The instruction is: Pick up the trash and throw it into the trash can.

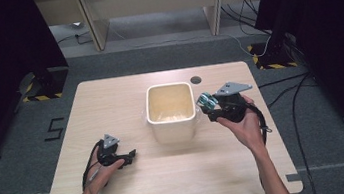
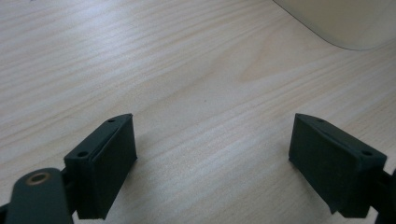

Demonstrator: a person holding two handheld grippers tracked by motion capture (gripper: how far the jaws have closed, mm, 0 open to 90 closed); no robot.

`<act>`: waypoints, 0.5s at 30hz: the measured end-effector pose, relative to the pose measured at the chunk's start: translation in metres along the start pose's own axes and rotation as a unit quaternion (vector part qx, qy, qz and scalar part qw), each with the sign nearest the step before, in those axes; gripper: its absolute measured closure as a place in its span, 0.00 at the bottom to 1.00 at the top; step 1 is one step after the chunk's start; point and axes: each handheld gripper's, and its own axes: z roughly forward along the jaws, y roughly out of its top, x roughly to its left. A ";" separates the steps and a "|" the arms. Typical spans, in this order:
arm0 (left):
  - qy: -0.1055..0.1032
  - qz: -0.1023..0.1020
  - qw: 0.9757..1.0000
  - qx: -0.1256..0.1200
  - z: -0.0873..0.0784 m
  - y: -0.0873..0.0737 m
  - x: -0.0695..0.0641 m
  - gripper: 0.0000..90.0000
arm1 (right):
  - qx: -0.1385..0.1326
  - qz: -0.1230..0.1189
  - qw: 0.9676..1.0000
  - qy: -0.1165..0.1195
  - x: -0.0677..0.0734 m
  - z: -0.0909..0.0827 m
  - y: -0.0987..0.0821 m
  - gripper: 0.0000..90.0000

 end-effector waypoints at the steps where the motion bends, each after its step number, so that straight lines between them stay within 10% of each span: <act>1: 0.000 0.000 1.000 0.000 0.000 0.000 0.000 0.16 | 0.000 -0.001 1.000 0.003 0.001 0.002 0.002 0.44; 15: 0.000 0.000 1.000 0.001 0.000 0.000 0.000 0.16 | 0.001 -0.014 0.999 0.038 0.017 0.030 0.033 0.44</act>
